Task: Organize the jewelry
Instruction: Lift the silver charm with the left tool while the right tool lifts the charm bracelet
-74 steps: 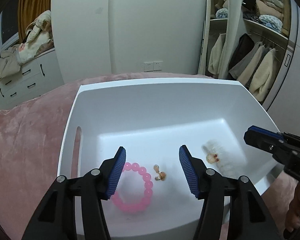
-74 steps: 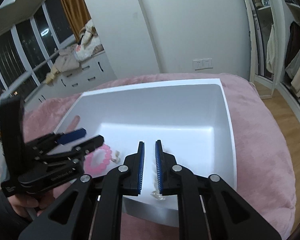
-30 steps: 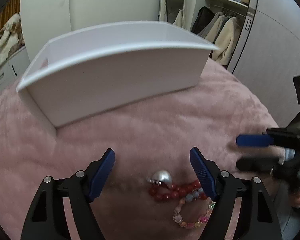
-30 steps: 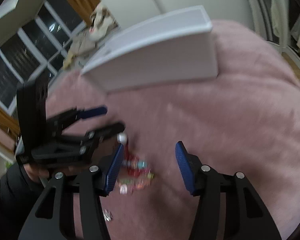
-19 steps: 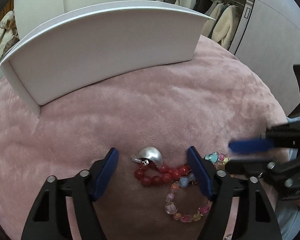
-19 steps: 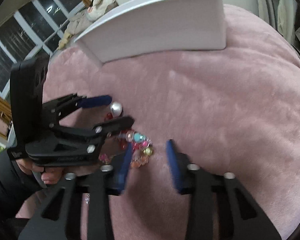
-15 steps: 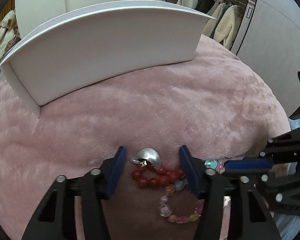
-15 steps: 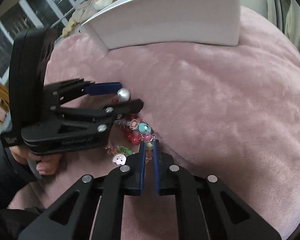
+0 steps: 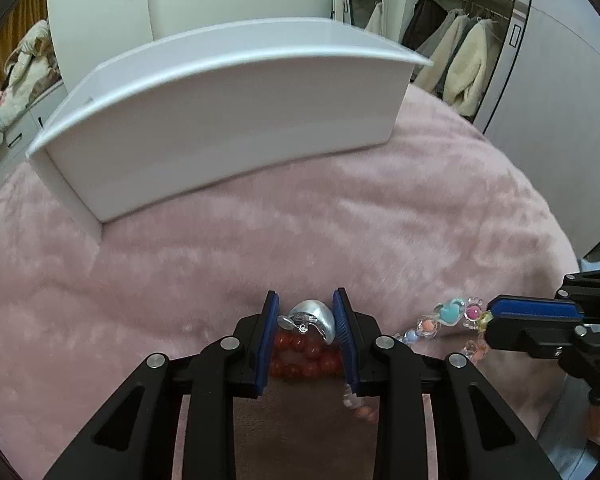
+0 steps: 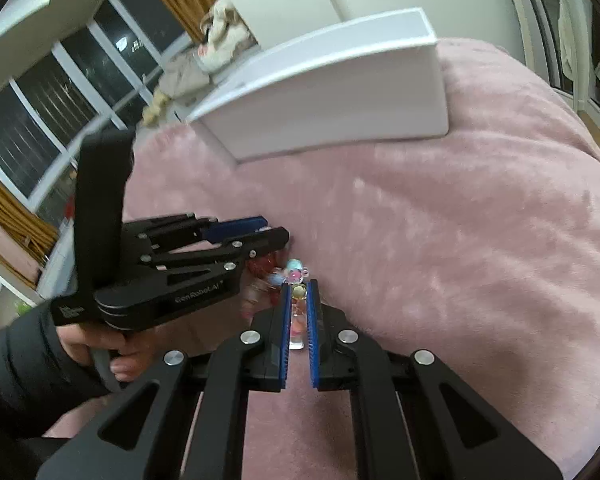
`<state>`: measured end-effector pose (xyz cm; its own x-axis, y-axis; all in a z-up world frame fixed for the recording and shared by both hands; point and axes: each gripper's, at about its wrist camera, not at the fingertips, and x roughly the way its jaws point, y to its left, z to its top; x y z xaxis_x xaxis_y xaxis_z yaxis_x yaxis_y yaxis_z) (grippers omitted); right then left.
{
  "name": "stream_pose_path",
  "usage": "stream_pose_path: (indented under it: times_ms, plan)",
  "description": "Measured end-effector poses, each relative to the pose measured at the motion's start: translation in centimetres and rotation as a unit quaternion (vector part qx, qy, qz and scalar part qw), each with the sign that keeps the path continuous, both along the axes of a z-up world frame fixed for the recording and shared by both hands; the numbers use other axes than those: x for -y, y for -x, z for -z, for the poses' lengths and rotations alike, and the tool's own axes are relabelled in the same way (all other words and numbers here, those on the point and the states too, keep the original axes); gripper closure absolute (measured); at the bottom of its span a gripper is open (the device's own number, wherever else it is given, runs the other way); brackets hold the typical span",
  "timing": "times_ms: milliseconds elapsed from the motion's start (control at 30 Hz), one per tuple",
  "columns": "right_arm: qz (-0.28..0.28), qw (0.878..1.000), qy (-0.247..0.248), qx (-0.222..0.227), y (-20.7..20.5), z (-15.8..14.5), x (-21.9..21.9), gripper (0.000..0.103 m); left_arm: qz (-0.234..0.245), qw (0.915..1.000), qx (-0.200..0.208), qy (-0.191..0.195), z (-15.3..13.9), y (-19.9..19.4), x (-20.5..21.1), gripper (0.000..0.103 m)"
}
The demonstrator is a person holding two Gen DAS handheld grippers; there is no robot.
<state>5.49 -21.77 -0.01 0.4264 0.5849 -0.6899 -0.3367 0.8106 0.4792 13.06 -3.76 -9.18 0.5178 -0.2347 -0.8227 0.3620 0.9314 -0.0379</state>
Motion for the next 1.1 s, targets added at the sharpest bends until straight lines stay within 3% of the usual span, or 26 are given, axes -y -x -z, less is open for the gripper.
stream_pose_path:
  times_ms: [533, 1100]
  plan:
    - [0.047, 0.996, -0.062, 0.04, 2.3, -3.6, 6.1, 0.095, -0.026, 0.9993, 0.021, 0.02, -3.6, 0.5, 4.6, 0.07]
    - [0.088, 0.993, -0.04, 0.064, 3.0, -4.8, 7.4, 0.095, -0.041, 0.9975, 0.052, 0.026, -6.4, 1.2, 6.1, 0.07]
